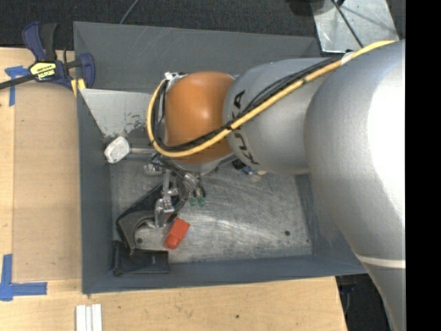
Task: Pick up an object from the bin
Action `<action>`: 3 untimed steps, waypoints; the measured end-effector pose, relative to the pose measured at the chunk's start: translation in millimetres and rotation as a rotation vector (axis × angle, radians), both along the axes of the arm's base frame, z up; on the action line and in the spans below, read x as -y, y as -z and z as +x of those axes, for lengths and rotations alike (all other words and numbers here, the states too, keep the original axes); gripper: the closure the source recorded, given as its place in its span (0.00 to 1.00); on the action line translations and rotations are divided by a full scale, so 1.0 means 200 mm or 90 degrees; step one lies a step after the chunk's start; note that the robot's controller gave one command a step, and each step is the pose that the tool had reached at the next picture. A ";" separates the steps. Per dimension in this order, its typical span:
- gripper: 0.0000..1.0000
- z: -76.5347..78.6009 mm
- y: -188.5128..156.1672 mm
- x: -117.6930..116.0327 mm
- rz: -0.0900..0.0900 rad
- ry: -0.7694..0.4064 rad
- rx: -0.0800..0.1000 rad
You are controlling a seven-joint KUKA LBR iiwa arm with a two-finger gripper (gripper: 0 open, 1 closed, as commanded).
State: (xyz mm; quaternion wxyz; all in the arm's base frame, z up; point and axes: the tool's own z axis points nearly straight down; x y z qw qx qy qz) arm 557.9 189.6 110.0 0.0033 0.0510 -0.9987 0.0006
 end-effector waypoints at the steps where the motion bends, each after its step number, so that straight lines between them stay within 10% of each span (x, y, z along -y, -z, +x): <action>1: 1.00 0.00 -0.02 0.00 0.001 0.002 0.000; 2: 1.00 0.00 -0.74 0.07 0.003 -0.028 0.011; 3: 1.00 -0.04 -0.20 0.07 0.000 0.020 0.000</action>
Offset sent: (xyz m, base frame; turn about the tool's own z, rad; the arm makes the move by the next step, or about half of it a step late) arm 0.0000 0.0000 0.0000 0.0000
